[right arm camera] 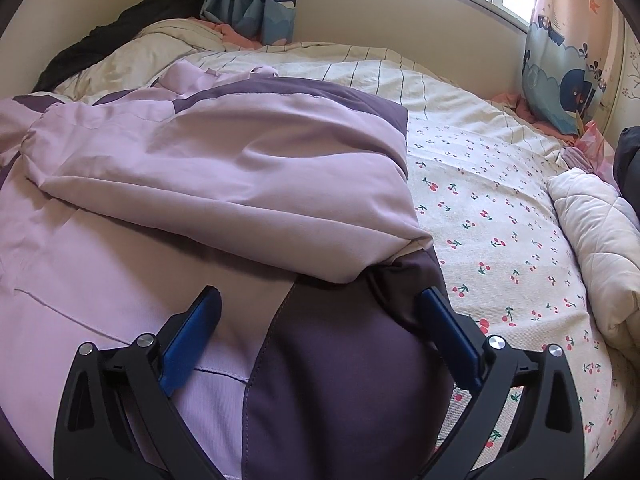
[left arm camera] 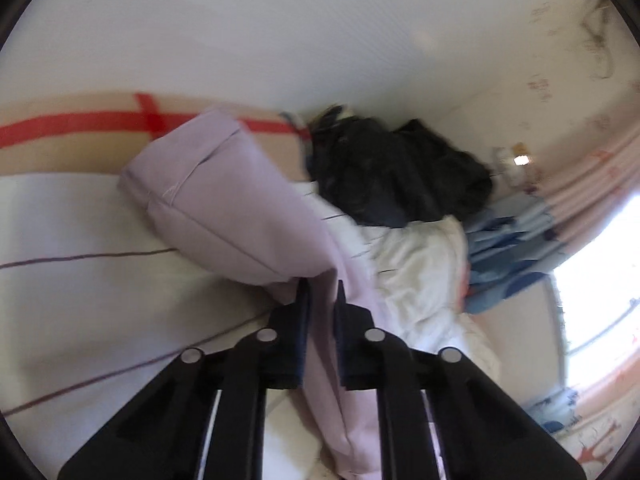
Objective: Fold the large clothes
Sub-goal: 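Grasp the other sleeve cuff of the jacket with the left gripper, then lift the sleeve with the left gripper and carry it over the jacket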
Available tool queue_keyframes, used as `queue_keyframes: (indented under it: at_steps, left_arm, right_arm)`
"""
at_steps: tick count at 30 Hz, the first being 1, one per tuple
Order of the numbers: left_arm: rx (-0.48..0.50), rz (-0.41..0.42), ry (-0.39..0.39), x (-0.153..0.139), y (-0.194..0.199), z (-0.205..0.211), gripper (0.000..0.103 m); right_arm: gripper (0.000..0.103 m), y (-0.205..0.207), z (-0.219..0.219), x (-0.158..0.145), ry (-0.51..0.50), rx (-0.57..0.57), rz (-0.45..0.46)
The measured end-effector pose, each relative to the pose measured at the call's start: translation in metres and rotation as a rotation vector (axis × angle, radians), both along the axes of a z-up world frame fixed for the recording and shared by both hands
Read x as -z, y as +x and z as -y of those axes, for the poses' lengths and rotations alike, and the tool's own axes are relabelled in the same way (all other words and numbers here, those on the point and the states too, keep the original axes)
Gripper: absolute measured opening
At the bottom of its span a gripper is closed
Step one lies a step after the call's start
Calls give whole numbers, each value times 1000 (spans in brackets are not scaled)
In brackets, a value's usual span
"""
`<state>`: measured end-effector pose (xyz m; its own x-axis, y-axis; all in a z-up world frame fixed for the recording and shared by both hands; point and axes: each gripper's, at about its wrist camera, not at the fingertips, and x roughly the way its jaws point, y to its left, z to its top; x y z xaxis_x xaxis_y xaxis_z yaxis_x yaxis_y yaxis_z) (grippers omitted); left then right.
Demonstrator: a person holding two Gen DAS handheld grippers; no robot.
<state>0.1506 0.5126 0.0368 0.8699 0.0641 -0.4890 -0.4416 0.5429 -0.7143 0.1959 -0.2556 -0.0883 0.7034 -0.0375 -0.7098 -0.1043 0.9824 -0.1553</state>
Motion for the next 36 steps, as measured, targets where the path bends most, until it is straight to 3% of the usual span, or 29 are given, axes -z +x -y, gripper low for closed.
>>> queue_keyframes:
  at_steps: [4, 8, 10, 12, 15, 16, 18, 19, 20, 22, 25, 26, 30, 32, 36]
  left_arm:
    - [44, 125, 66, -29, -8, 20, 6]
    - [152, 288, 133, -65, -19, 51, 5]
    - [171, 300, 145, -69, -23, 57, 5]
    - [159, 277, 135, -61, -26, 54, 6]
    - [75, 170, 81, -28, -28, 28, 6]
    - [48, 134, 38, -11, -28, 15, 9]
    - [12, 39, -74, 23, -32, -11, 30]
    - [34, 82, -145, 37, -38, -21, 30]
    - [52, 128, -169, 41, -43, -26, 30]
    - [54, 131, -152, 34, -48, -24, 33]
    - [13, 186, -169, 20, -63, -22, 64]
    - [-4, 177, -161, 14, -65, -22, 70]
    - [-145, 93, -123, -5, -88, -28, 83]
    - [-181, 28, -59, -12, -91, -32, 88]
    - [-151, -106, -85, -1, -75, -55, 96]
  right_arm:
    - [96, -1, 0, 0, -1, 0, 1]
    - [96, -2, 0, 0, 3, -1, 3]
    - [96, -1, 0, -1, 5, -1, 3]
    - [96, -2, 0, -1, 6, -1, 4]
    - [96, -2, 0, -1, 6, 0, 4]
    - [96, -2, 0, -1, 6, 0, 4]
    - [96, -2, 0, -1, 5, 0, 4]
    - [96, -2, -1, -1, 4, 0, 4]
    - [96, -2, -1, -1, 4, 0, 4]
    - [96, -3, -1, -1, 1, 0, 5]
    - [96, -3, -1, -1, -1, 0, 5]
    - [96, -3, -1, -1, -1, 0, 5]
    - [96, -3, -1, -1, -2, 0, 5]
    - [96, -4, -1, -1, -3, 0, 5]
    - [96, -4, -1, -1, -3, 0, 6]
